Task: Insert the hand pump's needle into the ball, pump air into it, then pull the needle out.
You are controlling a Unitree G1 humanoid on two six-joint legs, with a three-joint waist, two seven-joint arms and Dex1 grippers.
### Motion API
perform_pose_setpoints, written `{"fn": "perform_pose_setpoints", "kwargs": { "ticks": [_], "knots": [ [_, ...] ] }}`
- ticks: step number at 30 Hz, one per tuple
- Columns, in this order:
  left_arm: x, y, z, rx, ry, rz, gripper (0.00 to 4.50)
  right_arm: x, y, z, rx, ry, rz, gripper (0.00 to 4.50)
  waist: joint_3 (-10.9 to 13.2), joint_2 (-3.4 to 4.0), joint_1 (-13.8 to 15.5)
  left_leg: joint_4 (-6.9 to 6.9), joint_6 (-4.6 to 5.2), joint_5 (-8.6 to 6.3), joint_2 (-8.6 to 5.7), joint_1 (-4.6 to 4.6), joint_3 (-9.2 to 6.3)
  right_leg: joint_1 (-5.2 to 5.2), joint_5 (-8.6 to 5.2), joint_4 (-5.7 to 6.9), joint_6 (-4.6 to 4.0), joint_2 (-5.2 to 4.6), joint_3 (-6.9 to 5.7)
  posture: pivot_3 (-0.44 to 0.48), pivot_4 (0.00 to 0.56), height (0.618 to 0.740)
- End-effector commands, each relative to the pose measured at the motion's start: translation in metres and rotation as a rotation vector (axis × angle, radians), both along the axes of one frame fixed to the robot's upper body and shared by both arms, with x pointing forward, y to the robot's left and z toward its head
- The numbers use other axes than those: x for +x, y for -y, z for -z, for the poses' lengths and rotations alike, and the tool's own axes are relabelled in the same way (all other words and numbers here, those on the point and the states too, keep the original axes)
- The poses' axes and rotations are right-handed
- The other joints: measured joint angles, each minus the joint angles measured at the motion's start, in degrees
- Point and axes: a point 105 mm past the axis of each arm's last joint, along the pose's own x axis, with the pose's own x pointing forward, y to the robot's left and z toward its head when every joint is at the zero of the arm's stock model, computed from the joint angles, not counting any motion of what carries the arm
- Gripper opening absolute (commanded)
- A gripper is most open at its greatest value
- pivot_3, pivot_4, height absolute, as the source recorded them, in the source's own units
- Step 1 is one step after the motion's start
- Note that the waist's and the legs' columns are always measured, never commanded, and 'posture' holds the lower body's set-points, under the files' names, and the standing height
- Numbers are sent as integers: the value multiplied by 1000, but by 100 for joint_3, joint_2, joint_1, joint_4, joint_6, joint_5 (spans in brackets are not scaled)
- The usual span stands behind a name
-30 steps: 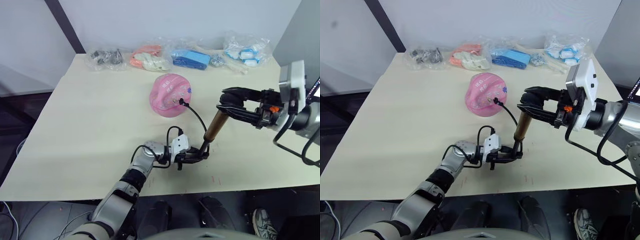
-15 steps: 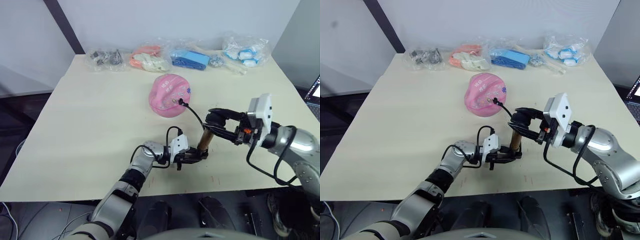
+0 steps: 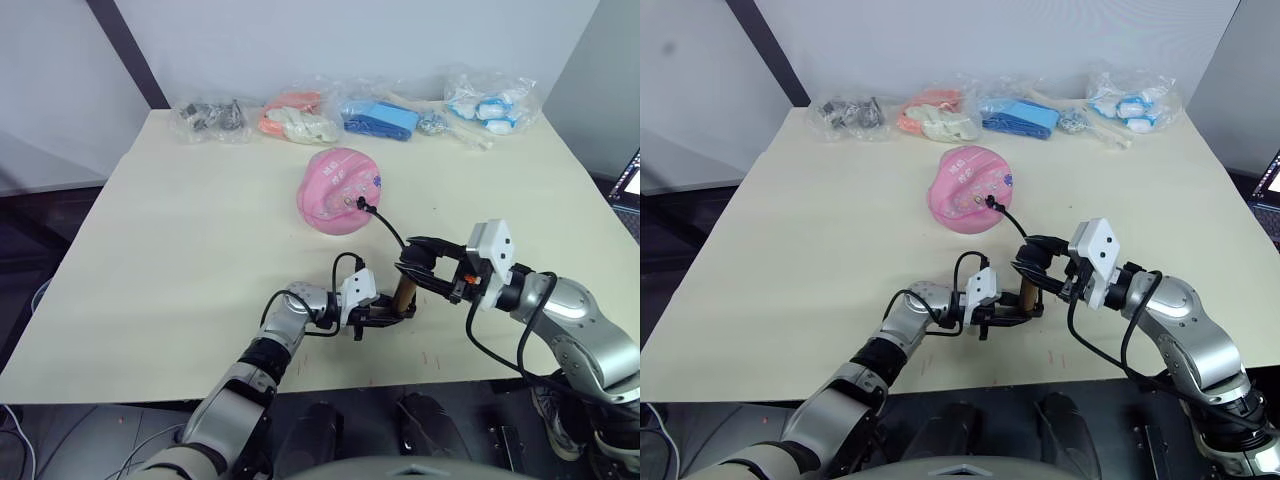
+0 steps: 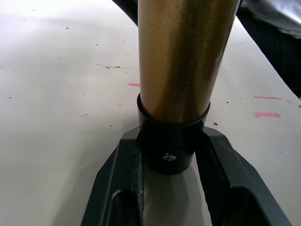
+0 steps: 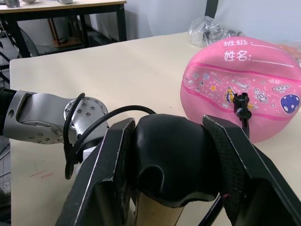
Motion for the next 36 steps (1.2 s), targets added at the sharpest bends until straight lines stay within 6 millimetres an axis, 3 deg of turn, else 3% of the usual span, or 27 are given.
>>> {"fn": "perform_pose_setpoints", "kwargs": {
  "ticks": [1, 8, 19, 26, 31, 36],
  "knots": [
    [0, -7, 8, 26, -28, -38, 1116, -5, 2, 2, -11, -43, -22, 1811, 0, 0, 0, 0, 0, 0, 0, 0, 0, 0, 0, 0, 0, 0, 0, 0, 150, 740],
    [0, -7, 8, 25, -26, -43, 1116, -7, 13, -56, 28, 44, -28, 1811, 7, 6, 4, 0, 1, -1, 0, -7, -2, -3, 0, -1, 0, -2, 0, 0, 150, 740],
    [0, -6, 7, 23, -27, -40, 1116, -11, 26, -121, 26, 149, -29, 1811, 9, 6, 8, 0, 13, -7, 3, -13, -1, -4, 0, -3, 0, -6, -4, 0, 150, 740],
    [0, -4, 7, 25, -26, -33, 1116, -16, 24, -158, 64, 195, -44, 1811, 12, 8, 17, 0, 14, -8, 5, -16, 0, -8, 0, -3, 0, -9, -3, 0, 150, 740],
    [0, -4, 8, 27, -27, -28, 1116, -16, 19, -150, 41, 148, -51, 1811, 14, 10, 22, 0, 13, -7, 5, -22, 0, -14, 0, -2, 0, -13, -2, 0, 150, 740],
    [1, -4, 8, 27, -29, -27, 1116, -17, 7, -113, -9, 66, -81, 1811, 13, 10, 19, 0, 14, -8, 5, -18, 0, -12, 0, -1, 0, -12, -2, 0, 150, 740]
  ]
}}
